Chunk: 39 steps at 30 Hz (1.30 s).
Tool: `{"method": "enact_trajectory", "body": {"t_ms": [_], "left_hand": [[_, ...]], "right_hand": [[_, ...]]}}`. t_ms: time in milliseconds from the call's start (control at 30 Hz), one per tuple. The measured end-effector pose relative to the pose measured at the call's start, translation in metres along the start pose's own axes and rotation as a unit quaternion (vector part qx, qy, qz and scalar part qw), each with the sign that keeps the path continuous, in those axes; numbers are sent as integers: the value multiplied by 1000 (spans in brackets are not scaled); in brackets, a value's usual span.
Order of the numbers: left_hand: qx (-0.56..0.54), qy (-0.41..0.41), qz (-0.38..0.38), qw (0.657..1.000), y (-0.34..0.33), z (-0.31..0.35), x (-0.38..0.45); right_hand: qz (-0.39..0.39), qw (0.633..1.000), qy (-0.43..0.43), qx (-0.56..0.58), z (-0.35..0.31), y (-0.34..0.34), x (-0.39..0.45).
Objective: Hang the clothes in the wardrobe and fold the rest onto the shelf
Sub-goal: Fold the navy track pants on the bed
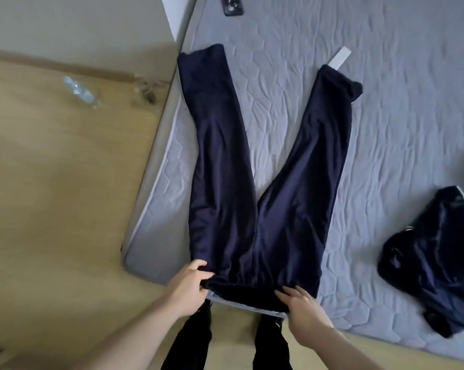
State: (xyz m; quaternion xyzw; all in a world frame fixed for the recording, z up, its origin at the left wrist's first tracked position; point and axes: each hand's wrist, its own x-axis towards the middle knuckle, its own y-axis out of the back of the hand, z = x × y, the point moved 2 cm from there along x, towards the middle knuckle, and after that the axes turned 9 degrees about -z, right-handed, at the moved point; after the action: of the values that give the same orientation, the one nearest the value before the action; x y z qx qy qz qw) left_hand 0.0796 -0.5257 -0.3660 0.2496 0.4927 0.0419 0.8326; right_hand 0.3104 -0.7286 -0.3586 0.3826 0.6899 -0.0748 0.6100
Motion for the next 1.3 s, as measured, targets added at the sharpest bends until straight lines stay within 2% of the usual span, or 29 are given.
{"method": "enact_trajectory", "body": {"t_ms": [200,333,400,500,567,667,800,867,967,1067,1200,1300], "left_hand": [[-9,39,-24,999,-39,-23,33],[-38,96,21,994,-45,-31,49],[-106,135,73,982,-47,-34,53],[-241,209,113,941,-53,-41,58],[-300,255,63,917,-62,-48,63],[-361,282,-28,889,-77,-55,69],[-382,274,-16,883,-88,-51,73],[-363,254,16,896,-83,-41,72],[-302,201,118,924,-64,-13,65],[-279,104,220,929,-47,26,51],[-290,-4,218,932,-35,82,38],[-218,-129,203,946,-32,126,37]], "right_hand": [[-42,999,-34,7,6,-43,42],[-72,996,-41,37,7,-47,59],[-51,996,-38,66,5,-43,63],[-12,992,-39,119,5,-34,70],[-2,990,-47,136,7,-28,74],[-8,984,-62,166,10,-24,83],[-9,973,-66,219,14,-19,89],[4,967,-66,247,15,-15,87],[43,955,-65,287,18,-7,81],[84,936,-71,334,25,1,73],[128,899,-85,411,43,10,65],[142,859,-112,479,60,21,56]]}}
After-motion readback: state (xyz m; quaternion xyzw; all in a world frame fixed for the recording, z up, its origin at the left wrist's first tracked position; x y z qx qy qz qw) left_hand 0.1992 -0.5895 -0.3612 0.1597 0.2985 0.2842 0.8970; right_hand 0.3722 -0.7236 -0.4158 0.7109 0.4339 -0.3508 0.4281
